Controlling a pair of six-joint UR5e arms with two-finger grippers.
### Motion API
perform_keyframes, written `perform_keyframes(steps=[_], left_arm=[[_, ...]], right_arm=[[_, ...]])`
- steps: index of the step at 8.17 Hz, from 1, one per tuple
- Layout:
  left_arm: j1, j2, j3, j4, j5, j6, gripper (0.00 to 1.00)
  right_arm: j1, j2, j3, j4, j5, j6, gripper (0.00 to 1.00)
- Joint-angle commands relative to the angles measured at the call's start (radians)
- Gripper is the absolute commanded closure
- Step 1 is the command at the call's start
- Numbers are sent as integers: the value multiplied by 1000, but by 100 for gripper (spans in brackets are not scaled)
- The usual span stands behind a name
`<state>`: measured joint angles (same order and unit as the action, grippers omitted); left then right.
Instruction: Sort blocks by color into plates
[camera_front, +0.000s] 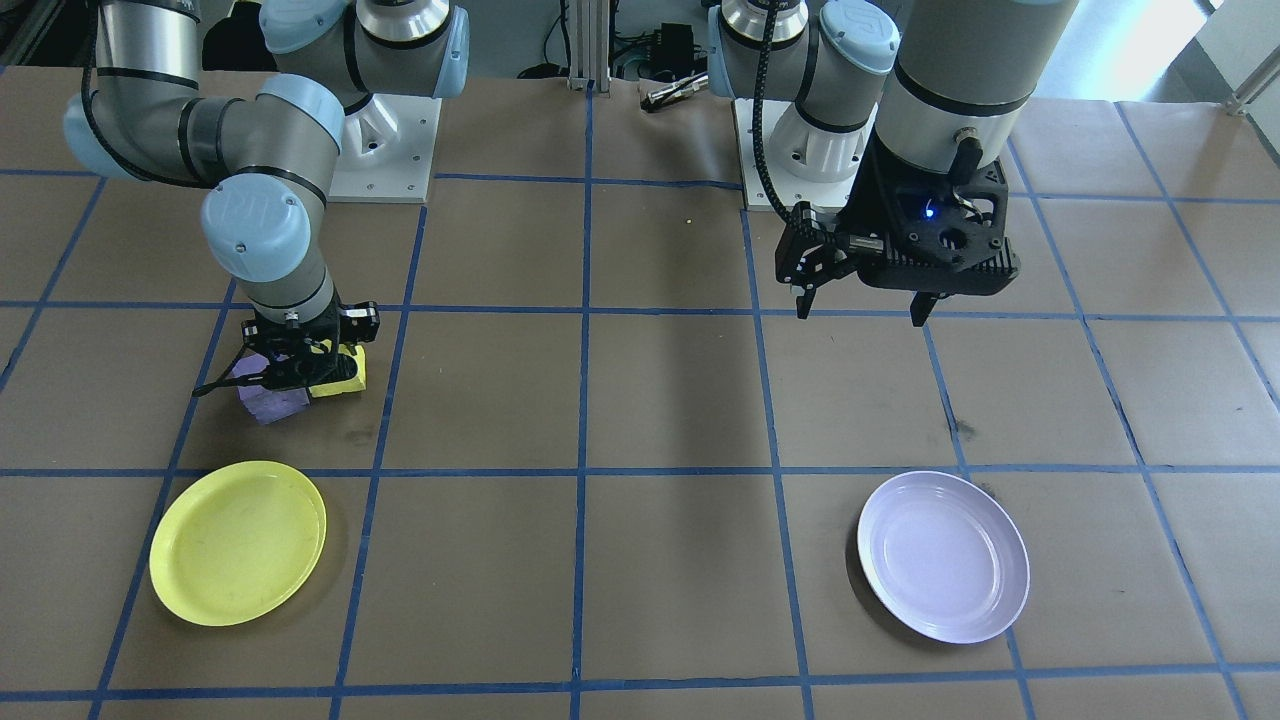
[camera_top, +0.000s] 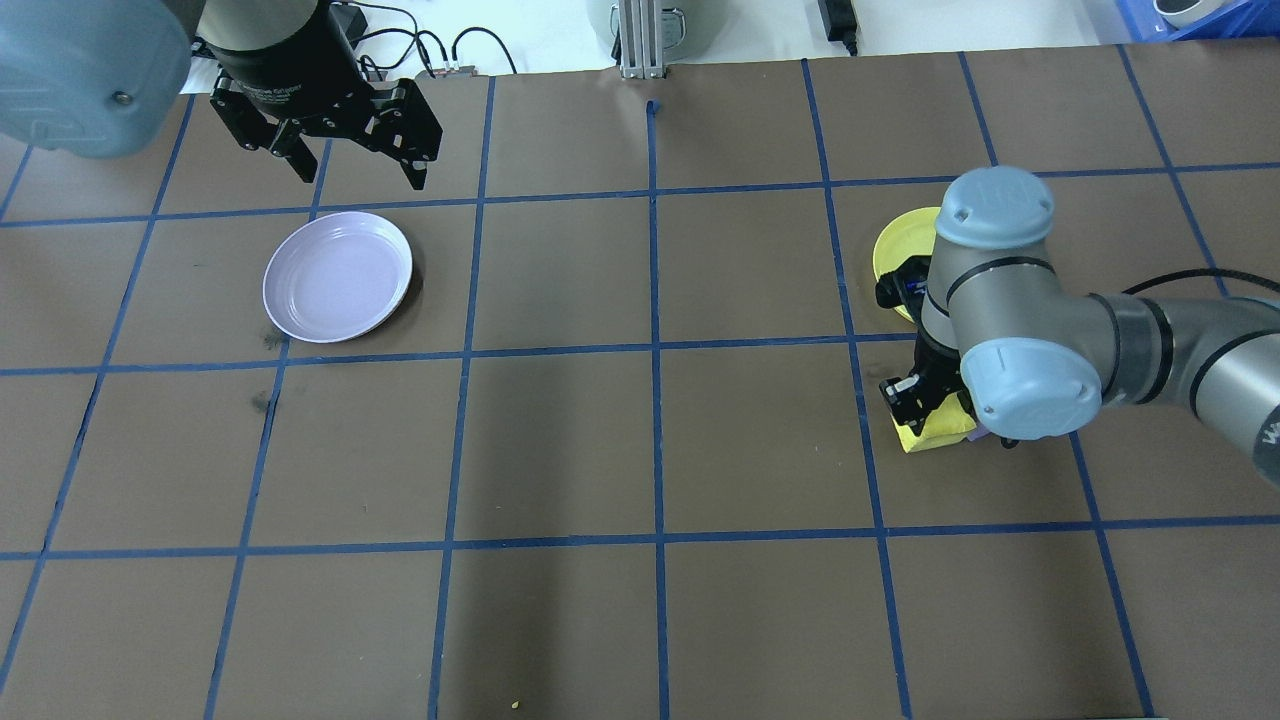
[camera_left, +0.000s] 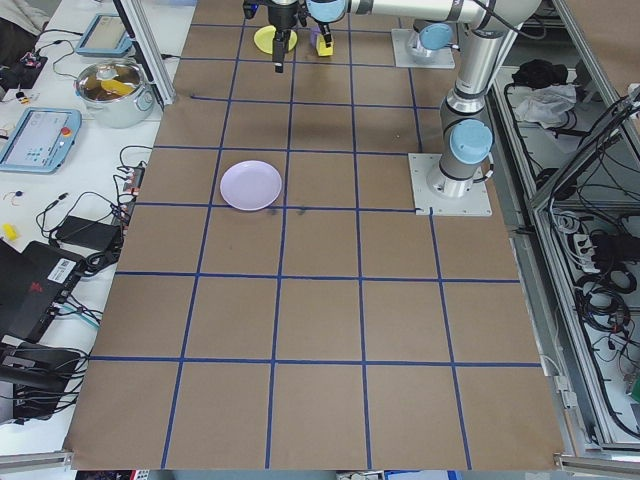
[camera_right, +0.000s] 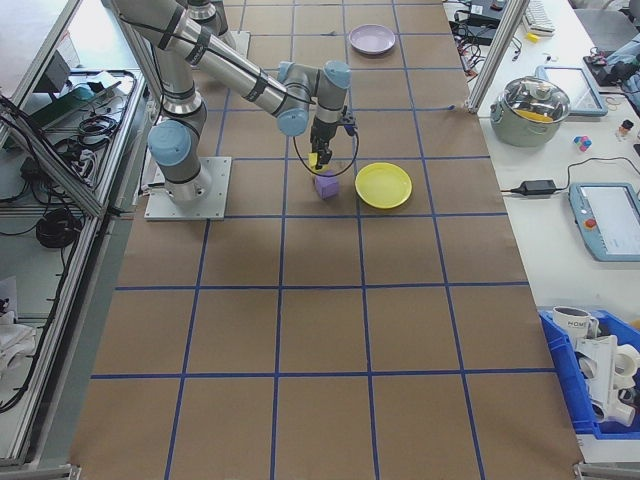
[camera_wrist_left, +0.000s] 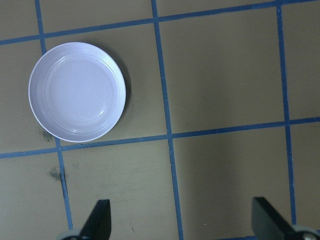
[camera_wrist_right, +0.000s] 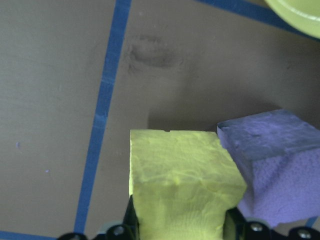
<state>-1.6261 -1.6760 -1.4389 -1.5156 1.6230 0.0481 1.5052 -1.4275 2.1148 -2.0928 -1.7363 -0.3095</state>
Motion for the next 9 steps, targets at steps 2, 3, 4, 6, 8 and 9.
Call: perform_keyframes(steps=[2, 3, 4, 6, 8, 9], left_arm=[[0, -1, 0, 2, 0, 1, 0], [0, -1, 0, 0, 0, -1, 0], [0, -1, 2, 2, 0, 1, 0], [0, -1, 2, 0, 0, 1, 0], [0, 1, 2, 2, 0, 1, 0], [0, 1, 2, 0, 0, -1, 0]], right_arm=[[1, 41, -365, 351, 43, 66, 79], [-11, 82, -413, 337, 47, 60, 79], [-41, 160, -461, 288, 44, 69, 79], [-94, 275, -585, 241, 49, 55, 76], [-112, 364, -599, 222, 40, 61, 76], [-112, 372, -595, 232, 44, 63, 69]])
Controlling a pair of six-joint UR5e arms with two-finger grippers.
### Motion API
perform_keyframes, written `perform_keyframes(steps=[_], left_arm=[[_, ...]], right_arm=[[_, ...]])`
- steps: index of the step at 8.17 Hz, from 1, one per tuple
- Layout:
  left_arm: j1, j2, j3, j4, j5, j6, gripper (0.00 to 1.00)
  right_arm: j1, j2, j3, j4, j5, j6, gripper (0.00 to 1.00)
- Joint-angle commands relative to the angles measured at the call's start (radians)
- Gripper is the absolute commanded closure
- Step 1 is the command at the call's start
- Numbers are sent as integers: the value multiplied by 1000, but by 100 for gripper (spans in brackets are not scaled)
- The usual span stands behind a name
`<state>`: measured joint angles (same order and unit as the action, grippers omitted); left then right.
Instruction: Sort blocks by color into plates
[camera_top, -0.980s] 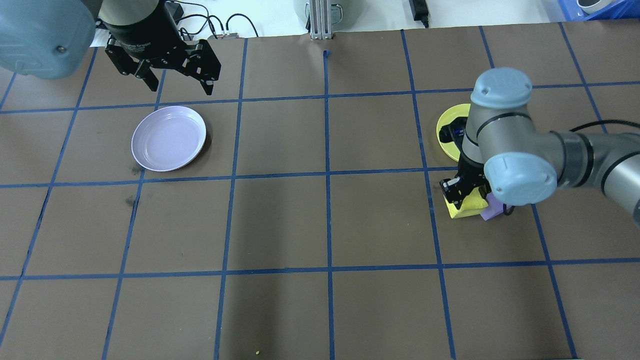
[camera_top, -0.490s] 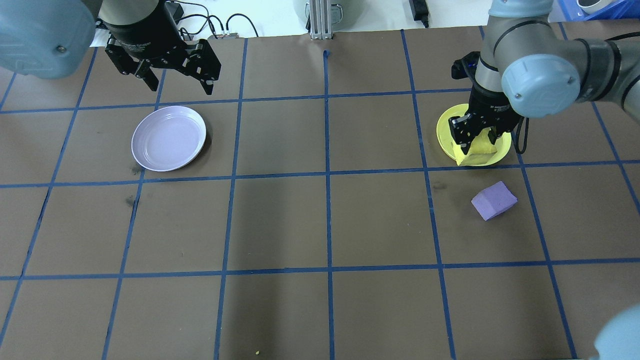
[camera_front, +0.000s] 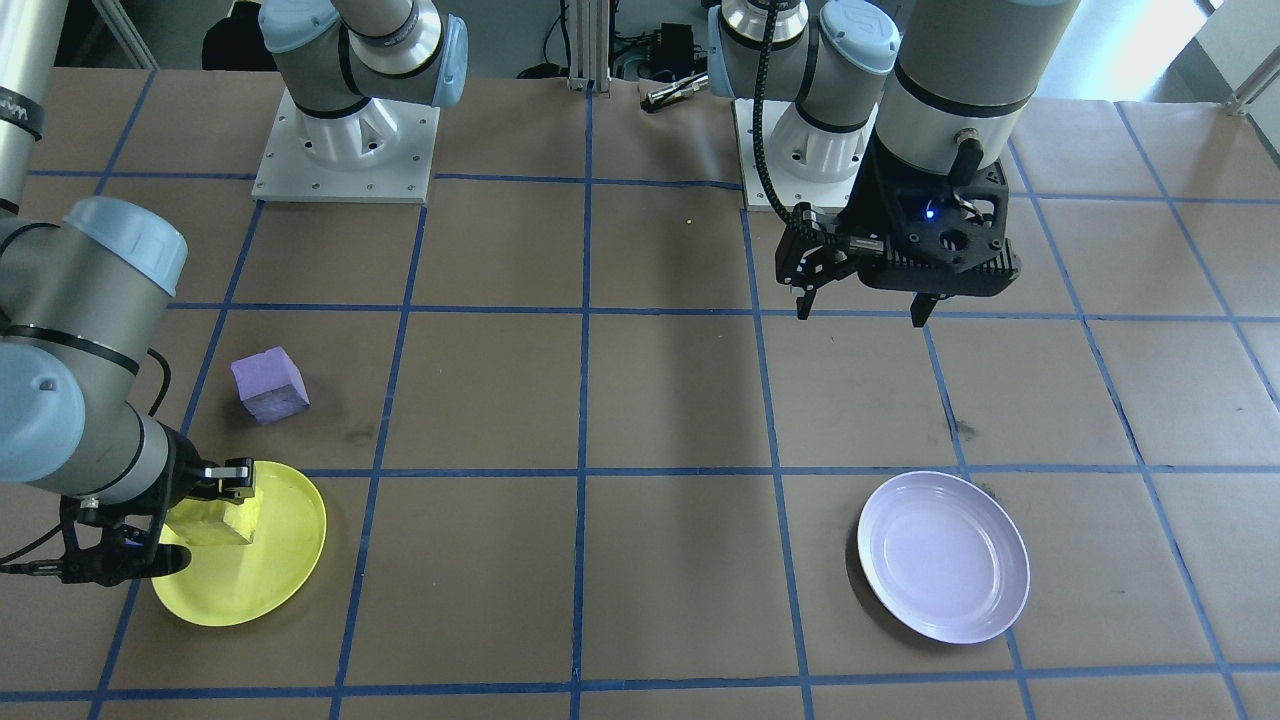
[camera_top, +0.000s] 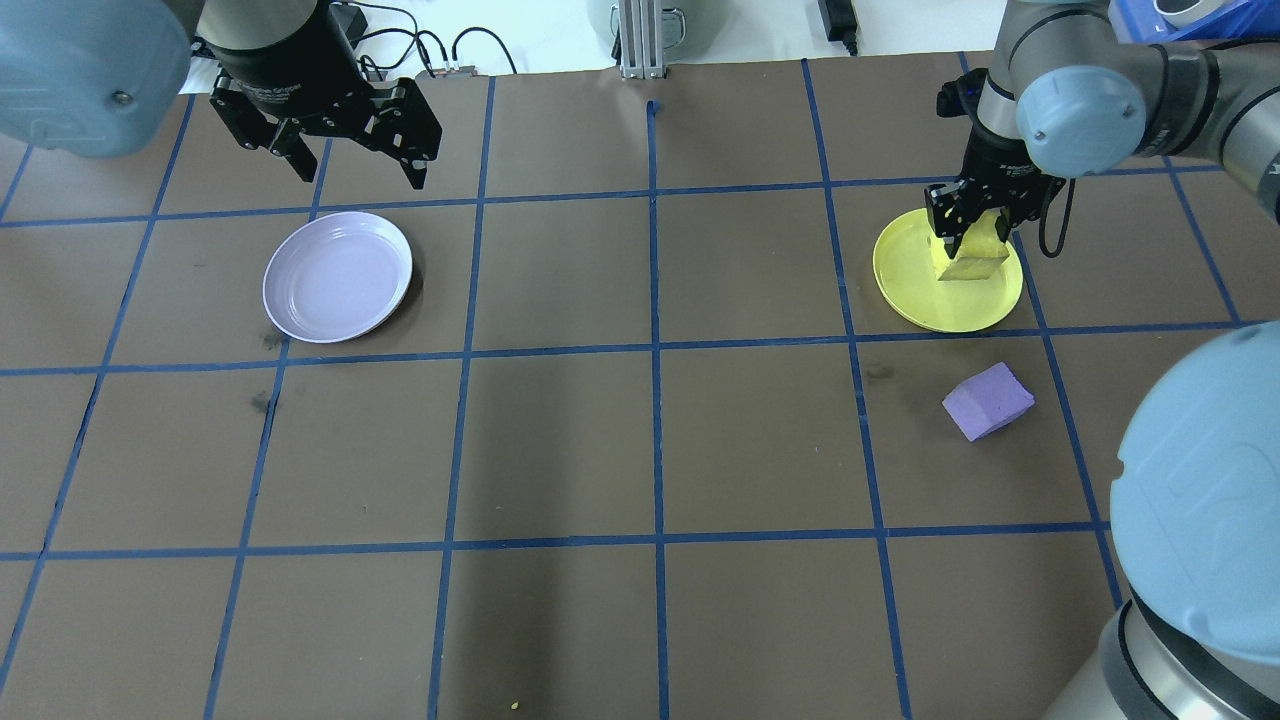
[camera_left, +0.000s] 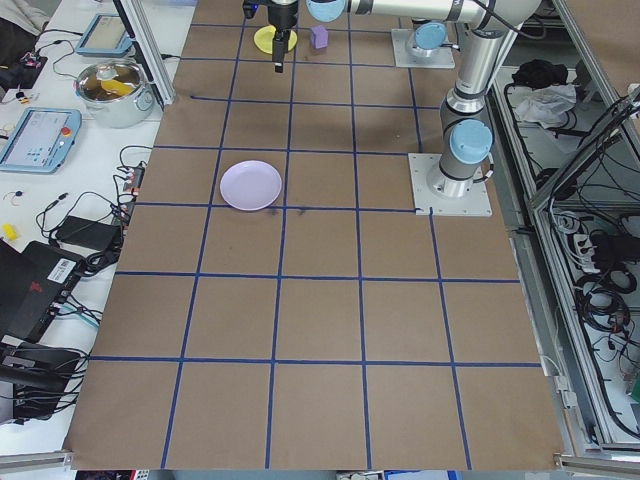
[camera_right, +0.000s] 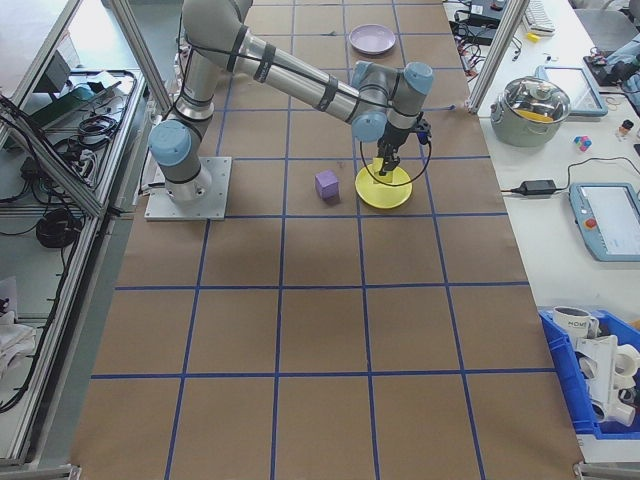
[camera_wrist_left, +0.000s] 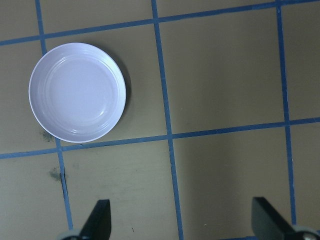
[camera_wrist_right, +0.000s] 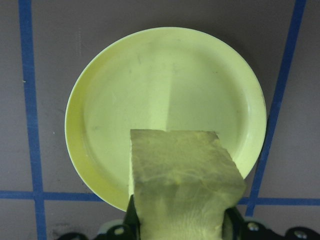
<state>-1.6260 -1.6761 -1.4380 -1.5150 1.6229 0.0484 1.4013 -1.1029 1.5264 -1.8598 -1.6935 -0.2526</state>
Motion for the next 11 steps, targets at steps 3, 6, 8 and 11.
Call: perform_keyframes(steps=[3, 6, 8, 11], left_arm=[[0, 3, 1, -1, -2, 1, 0], [-2, 13, 1, -1, -2, 1, 0], [0, 12, -1, -1, -2, 1, 0], [-2, 7, -1, -1, -2, -1, 0]], right_arm=[[-8, 63, -6, -4, 0, -7, 6], [-8, 45, -6, 17, 3, -7, 0], [-10, -40, -3, 146, 3, -92, 0], [-13, -131, 168, 139, 0, -300, 0]])
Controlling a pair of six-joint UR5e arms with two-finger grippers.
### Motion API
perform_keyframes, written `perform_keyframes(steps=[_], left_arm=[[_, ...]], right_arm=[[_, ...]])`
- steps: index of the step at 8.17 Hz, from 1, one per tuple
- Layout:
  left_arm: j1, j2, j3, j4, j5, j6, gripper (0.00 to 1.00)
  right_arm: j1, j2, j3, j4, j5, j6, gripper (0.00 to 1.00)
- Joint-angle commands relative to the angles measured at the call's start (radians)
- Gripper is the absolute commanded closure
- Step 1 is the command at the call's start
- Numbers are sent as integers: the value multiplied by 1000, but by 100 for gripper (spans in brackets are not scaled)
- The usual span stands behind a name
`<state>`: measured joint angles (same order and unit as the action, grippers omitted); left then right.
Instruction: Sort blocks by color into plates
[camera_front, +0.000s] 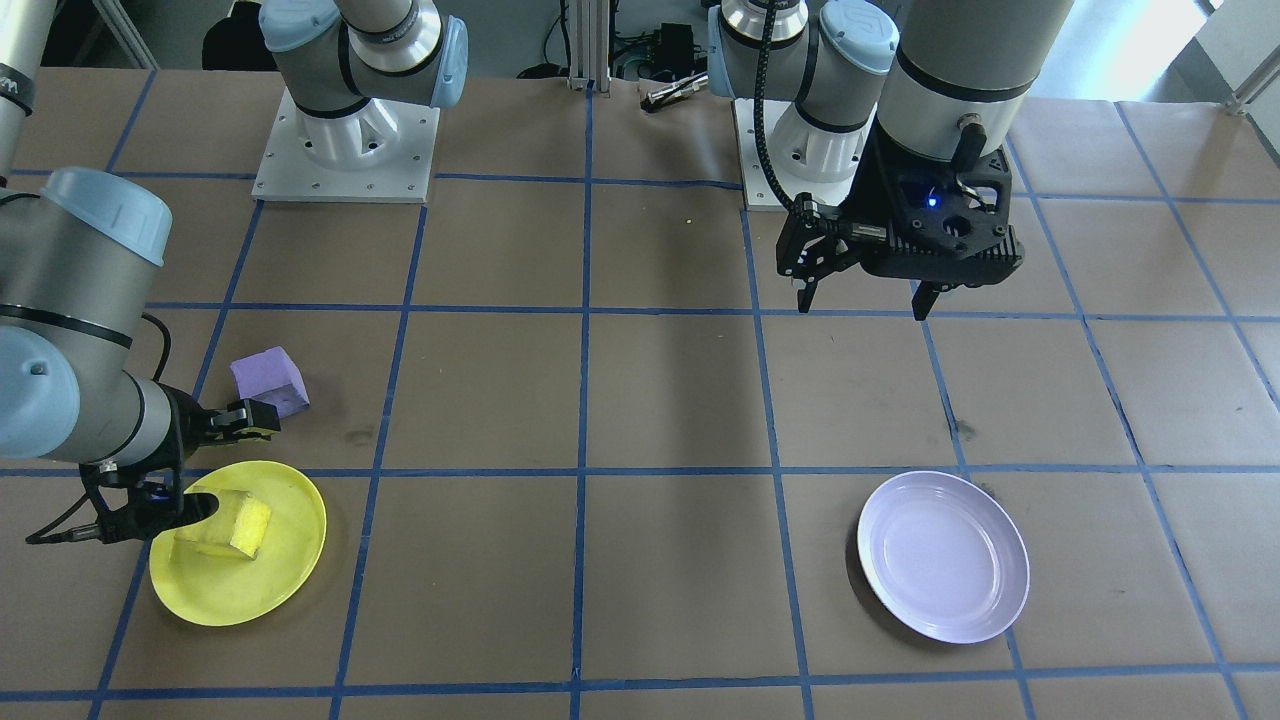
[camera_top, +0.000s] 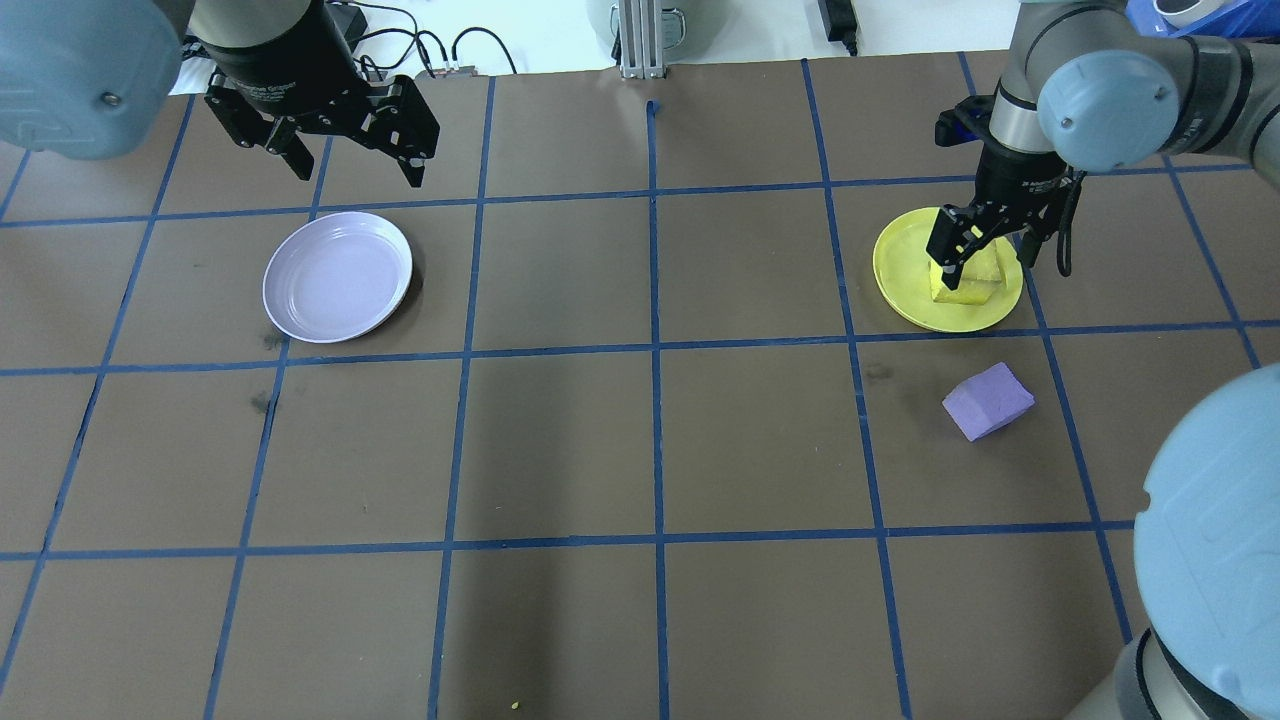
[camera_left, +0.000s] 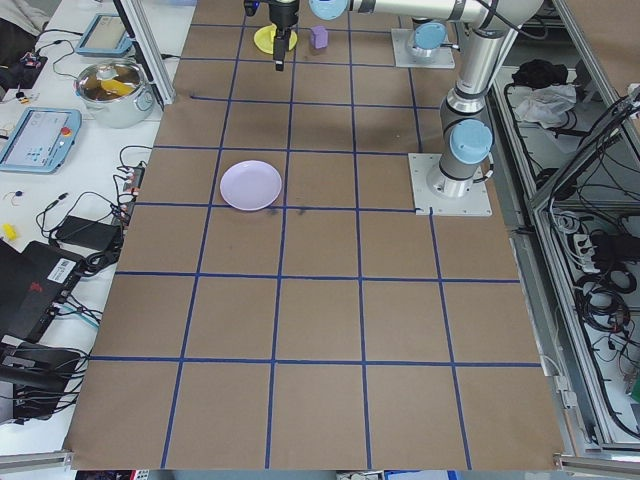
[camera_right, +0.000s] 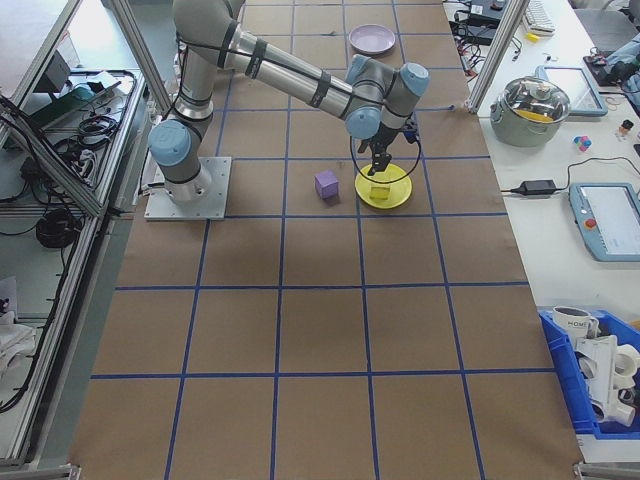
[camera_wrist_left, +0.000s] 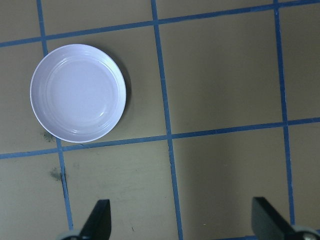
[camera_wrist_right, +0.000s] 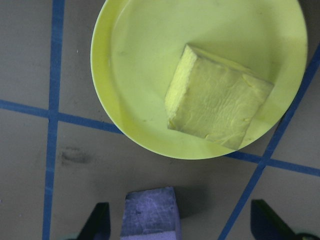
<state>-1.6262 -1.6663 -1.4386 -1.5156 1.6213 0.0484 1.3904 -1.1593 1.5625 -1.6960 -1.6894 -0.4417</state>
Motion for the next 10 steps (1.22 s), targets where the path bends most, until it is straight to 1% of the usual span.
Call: perform_keyframes(steps=[1, 2, 3, 5, 6, 7, 8, 9, 10], left_arm=[[-1, -6, 0, 0, 0, 1, 0], [-1, -6, 0, 0, 0, -1, 0], [0, -6, 0, 0, 0, -1, 0], [0, -6, 1, 0, 0, 1, 0], [0, -7, 0, 0, 0, -1, 0], [0, -7, 1, 0, 0, 1, 0], [0, -7, 0, 0, 0, 1, 0], [0, -7, 1, 0, 0, 1, 0], [-1, -7, 0, 0, 0, 1, 0]], right_arm=[[-2, -142, 277, -165, -21, -177, 0], [-11, -178, 400, -308, -47, -198, 0], [-25, -174, 436, -365, -50, -228, 0], [-25, -159, 444, -372, -46, -232, 0], [-25, -127, 452, -372, -41, -233, 0], [-27, -113, 455, -372, -46, -239, 1], [-25, -111, 458, -373, -59, -241, 21], [-25, -115, 456, -375, -61, -236, 42], [-25, -117, 449, -375, -62, -224, 66]])
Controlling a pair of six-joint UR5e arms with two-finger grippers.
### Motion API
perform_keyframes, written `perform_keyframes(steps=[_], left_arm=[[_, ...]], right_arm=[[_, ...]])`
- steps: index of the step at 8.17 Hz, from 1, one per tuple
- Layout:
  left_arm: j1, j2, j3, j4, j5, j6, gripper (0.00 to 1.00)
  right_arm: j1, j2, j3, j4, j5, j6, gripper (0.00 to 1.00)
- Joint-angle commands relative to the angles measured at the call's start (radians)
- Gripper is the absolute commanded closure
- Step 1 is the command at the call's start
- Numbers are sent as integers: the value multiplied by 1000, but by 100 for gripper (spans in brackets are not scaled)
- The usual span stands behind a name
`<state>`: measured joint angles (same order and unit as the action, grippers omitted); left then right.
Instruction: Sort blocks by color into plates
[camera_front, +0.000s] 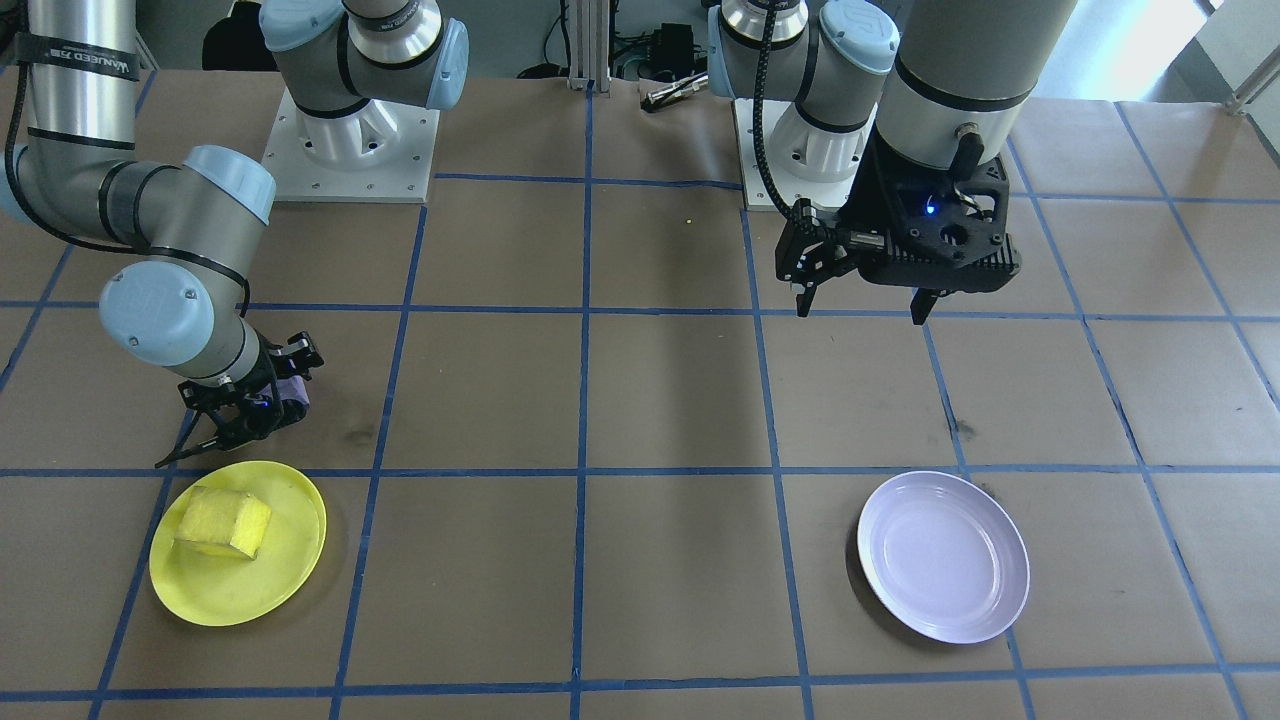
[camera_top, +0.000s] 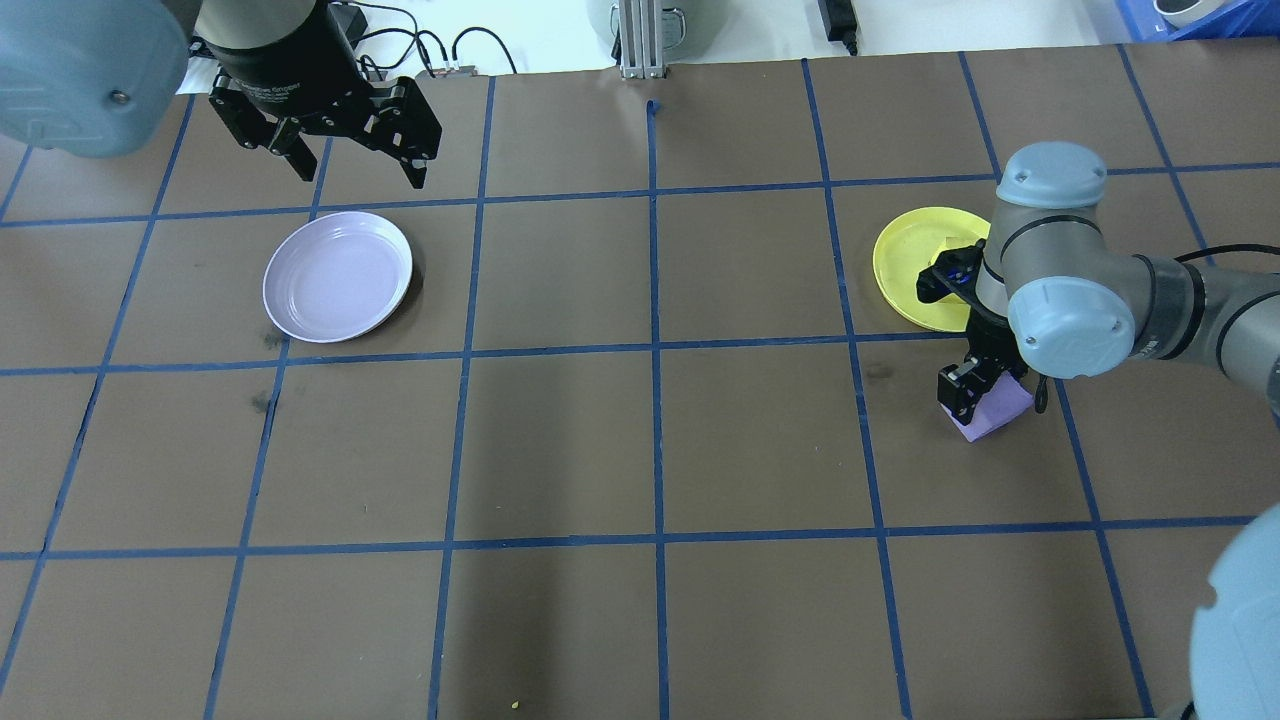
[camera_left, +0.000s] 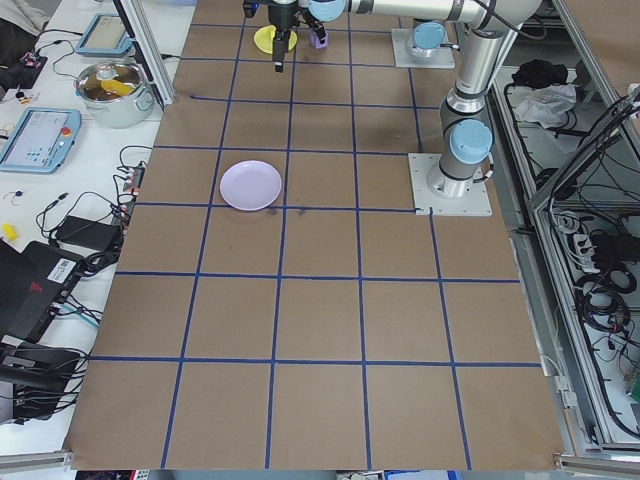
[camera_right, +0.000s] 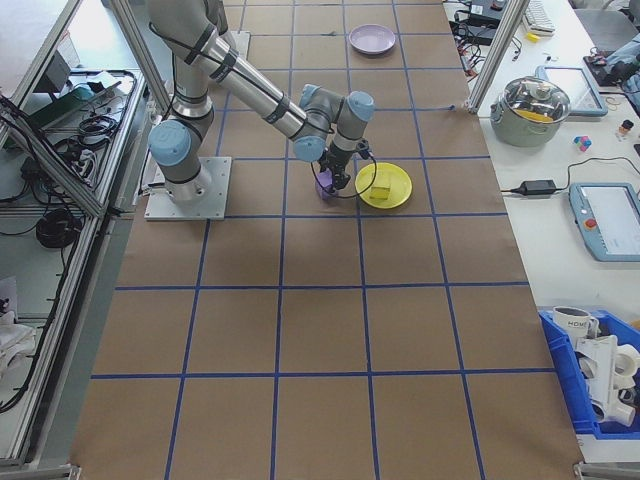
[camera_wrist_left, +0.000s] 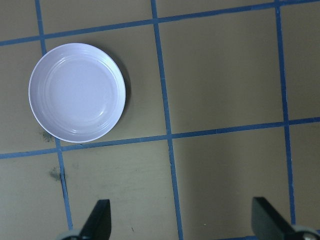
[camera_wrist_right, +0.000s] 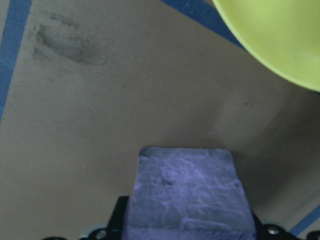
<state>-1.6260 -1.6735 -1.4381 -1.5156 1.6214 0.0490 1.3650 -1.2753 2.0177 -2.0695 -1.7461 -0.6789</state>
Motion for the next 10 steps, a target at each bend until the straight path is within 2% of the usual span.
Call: perform_keyframes(steps=[1, 2, 3, 5, 7, 10], left_arm=[[0, 0, 1, 0, 0, -1, 0], [-1, 3, -1, 0, 0, 0, 0], [0, 8, 1, 0, 0, 0, 0], [0, 12, 1, 0, -2, 0, 0], [0, 6, 1, 0, 2, 0, 0], [2, -3, 1, 0, 2, 0, 0]], right_arm=[[3, -5, -7, 0, 2, 53, 69], [19, -9, -16, 6, 23, 153, 68], [66, -19, -36, 18, 102, 212, 67], [173, -19, -95, 54, 125, 422, 66], [316, -21, -108, 68, 177, 617, 66], [484, -15, -178, 51, 339, 817, 62]])
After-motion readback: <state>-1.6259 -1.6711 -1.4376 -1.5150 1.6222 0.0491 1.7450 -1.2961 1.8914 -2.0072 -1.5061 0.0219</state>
